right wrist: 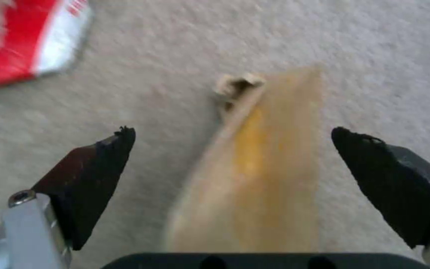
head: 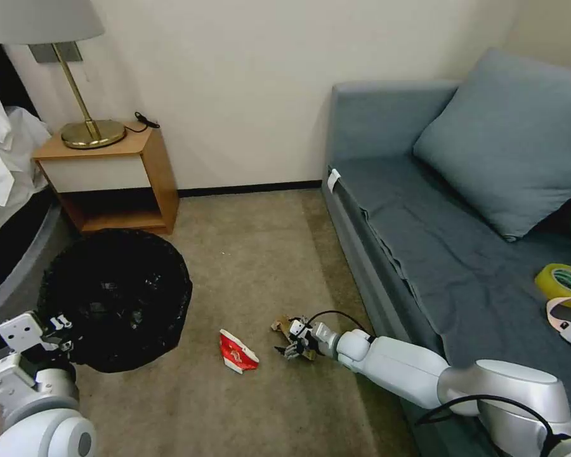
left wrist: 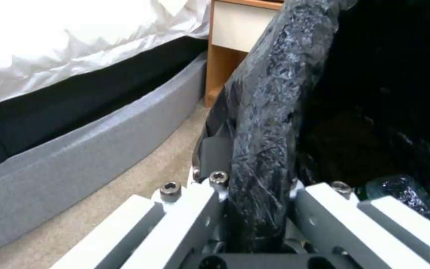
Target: Pick up the trash bin, then pick up the garbage on the floor and place it into the trash bin.
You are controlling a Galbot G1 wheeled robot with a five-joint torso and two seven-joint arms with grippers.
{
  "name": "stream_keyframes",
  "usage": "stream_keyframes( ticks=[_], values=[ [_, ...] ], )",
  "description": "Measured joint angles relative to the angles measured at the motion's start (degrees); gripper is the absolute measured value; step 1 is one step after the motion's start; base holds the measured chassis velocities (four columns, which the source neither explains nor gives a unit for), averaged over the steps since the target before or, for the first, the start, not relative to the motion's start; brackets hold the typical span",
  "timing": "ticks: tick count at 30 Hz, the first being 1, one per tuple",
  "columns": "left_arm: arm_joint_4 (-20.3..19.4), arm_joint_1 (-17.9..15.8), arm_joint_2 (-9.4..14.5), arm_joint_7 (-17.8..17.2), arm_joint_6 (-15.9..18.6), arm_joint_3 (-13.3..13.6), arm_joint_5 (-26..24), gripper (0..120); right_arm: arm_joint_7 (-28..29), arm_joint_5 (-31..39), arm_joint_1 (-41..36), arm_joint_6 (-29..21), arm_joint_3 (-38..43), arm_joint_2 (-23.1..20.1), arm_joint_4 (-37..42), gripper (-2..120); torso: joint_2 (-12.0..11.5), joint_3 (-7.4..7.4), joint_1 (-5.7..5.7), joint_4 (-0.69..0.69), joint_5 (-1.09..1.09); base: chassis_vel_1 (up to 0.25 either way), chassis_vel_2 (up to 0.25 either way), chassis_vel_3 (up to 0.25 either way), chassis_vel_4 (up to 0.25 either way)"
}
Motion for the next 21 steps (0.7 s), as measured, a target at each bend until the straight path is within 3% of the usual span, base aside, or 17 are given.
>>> stream_keyframes(
  ticks=[15,21],
  values=[
    [-0.12,0.04,-0.17,0.03,-0.05,0.36,0.55,2,-0.73,-2.68,-1.74,1.74,2.24,2.02,-6.16,98,0.0,0.0,0.0,0.0,0.0,0.0,0.0,0.0,0.0],
    [-0.06,0.06,-0.18,0.03,-0.18,0.35,0.61,2,-0.8,-3.01,-2.43,2.06,2.19,2.53,-6.99,80,0.0,0.0,0.0,0.0,0.0,0.0,0.0,0.0,0.0]
  ],
)
